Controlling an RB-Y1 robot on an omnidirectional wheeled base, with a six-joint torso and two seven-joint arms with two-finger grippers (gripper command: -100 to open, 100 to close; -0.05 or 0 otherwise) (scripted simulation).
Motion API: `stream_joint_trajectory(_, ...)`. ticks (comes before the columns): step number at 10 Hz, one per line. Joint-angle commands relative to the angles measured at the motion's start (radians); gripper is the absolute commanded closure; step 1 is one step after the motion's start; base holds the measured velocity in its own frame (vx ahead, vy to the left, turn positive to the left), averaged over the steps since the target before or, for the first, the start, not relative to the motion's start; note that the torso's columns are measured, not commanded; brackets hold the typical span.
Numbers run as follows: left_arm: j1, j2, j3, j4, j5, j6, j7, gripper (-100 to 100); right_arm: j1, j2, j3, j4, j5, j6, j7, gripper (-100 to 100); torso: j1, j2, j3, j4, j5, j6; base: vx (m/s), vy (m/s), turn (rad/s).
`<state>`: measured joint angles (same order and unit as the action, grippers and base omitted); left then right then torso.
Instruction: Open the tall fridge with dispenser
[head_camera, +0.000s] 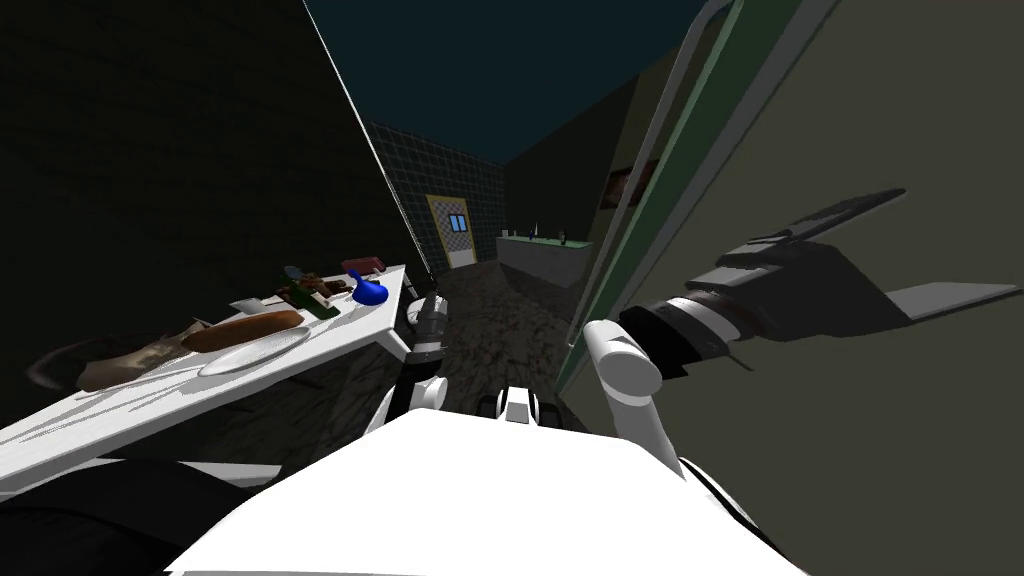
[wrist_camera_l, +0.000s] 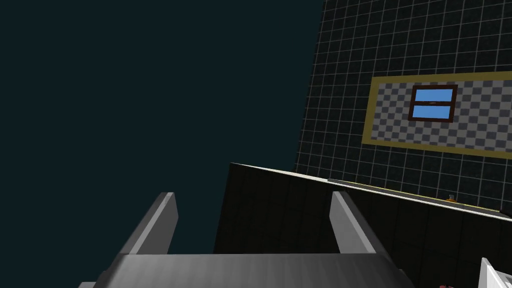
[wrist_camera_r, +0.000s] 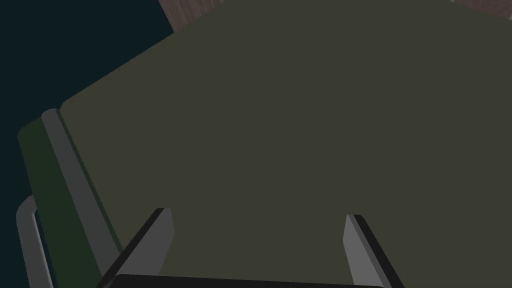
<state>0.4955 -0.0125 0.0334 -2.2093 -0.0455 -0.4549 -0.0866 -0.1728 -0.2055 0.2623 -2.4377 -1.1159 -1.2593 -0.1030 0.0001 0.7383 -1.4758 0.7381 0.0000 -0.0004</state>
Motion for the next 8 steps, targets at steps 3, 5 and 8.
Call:
stream_joint_trajectory(3,0.000,0.000,0.000,0.000,0.000,0.000,0.000,0,-0.075,0.008,0.023,0.005,-0.115,-0.068,-0.005,-100,0.000,-0.001,-0.001,0.000,0.000,0.000,0.064,-0.057,0.244)
stream_joint_trajectory(5,0.000,0.000,0.000,0.000,0.000,0.000,0.000,0,-0.127,0.017,0.036,0.006,-0.186,-0.116,-0.007,-100,0.000,-0.001,0.000,0.000,0.000,0.000,0.073,-0.073,0.285)
stream_joint_trajectory(8,0.000,0.000,0.000,0.000,0.000,0.000,0.000,0,-0.174,0.031,0.048,0.001,-0.258,-0.162,-0.009,-100,-0.006,-0.007,-0.007,-0.002,-0.001,-0.001,0.047,-0.065,0.199)
